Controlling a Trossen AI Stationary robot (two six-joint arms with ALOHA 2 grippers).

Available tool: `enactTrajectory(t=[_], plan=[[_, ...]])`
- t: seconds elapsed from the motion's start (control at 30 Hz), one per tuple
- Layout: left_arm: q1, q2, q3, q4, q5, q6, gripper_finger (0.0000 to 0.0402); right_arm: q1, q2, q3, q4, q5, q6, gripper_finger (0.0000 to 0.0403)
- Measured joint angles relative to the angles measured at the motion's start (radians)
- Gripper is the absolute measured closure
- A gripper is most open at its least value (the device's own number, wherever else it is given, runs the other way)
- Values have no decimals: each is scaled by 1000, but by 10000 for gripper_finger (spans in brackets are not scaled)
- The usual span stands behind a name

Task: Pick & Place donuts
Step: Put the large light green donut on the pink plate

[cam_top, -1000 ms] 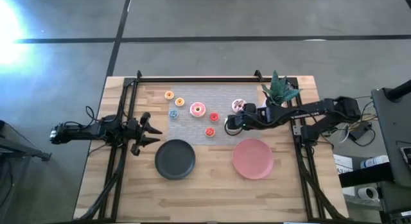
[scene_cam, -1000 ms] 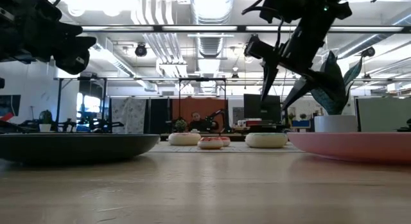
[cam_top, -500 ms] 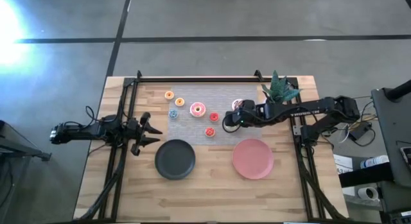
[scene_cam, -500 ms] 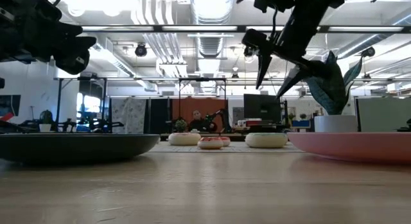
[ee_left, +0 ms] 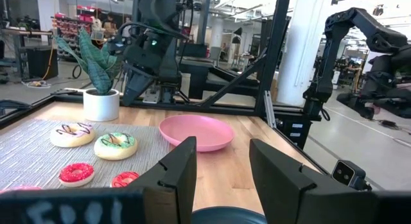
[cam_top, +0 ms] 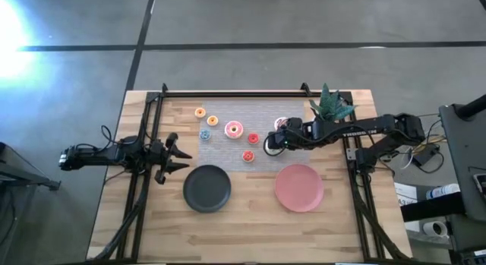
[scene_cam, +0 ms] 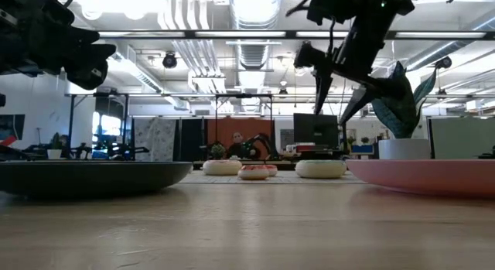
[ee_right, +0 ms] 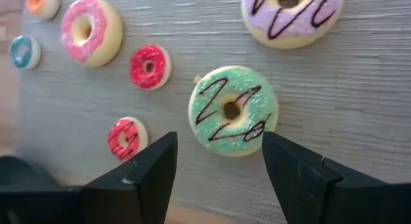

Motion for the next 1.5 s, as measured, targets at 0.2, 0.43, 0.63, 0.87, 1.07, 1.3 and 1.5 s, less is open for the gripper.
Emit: enactTrajectory(t=[0.2,0.43,0.63,0.87,1.07,1.3,1.5], plan=[[0,0,0,0,0,0,283,-70,0,-74,-2,-79,-12,184],[0,0,0,0,0,0,283,-106,0,-189,177,-126,5,183],[0,1,0,0,0,0,283,-128,50,-256,324,-178,20,184],[0,7,0,2,0,0,283,-124,152,-203,371,-198,-45,184],[0,7,0,3,0,0,283,-138,223,-144,367,-196,-81,184],[0,8,0,4,0,0,283,-144,262,-85,335,-199,-138,210],[0,8,0,4,0,0,283,-144,254,-24,261,-199,-228,298]])
